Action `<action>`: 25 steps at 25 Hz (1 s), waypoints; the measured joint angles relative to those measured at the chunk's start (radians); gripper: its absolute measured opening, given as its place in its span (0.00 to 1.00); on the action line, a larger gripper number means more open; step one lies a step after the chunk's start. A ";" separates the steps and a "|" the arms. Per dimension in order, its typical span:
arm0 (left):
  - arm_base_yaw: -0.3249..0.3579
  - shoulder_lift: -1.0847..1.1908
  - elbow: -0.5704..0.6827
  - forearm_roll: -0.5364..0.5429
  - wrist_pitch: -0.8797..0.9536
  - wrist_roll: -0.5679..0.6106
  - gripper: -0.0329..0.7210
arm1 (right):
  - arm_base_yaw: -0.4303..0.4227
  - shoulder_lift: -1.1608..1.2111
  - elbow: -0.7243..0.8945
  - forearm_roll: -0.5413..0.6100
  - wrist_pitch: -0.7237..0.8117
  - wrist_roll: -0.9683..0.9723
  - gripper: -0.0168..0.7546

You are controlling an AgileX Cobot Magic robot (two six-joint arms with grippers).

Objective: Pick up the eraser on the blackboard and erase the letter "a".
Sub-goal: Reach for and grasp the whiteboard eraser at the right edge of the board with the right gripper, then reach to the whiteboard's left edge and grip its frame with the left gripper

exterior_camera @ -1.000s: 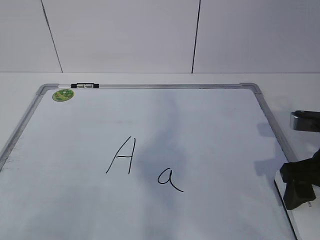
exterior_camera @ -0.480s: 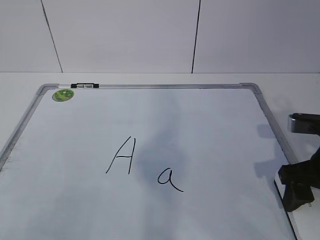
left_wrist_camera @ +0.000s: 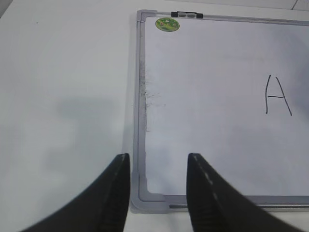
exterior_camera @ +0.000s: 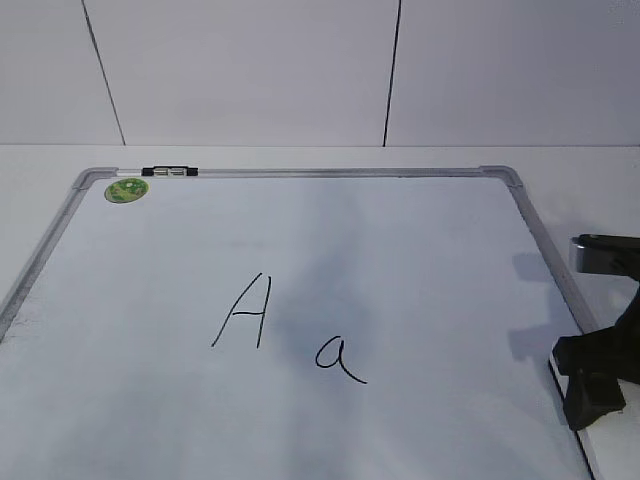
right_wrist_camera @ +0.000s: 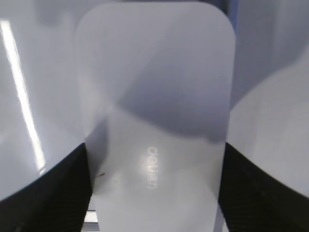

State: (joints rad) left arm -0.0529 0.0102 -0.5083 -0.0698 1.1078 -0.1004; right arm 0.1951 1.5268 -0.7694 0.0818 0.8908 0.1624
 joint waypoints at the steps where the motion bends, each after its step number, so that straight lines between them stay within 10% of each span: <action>1: 0.000 0.000 0.000 0.000 0.000 0.000 0.44 | 0.000 0.000 0.000 0.000 0.000 0.000 0.79; 25: 0.000 0.000 0.000 0.000 0.000 0.000 0.44 | 0.000 0.000 0.000 0.000 0.006 -0.004 0.75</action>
State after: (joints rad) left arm -0.0529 0.0102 -0.5083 -0.0698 1.1078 -0.1004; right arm 0.1951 1.5268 -0.7694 0.0818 0.8966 0.1586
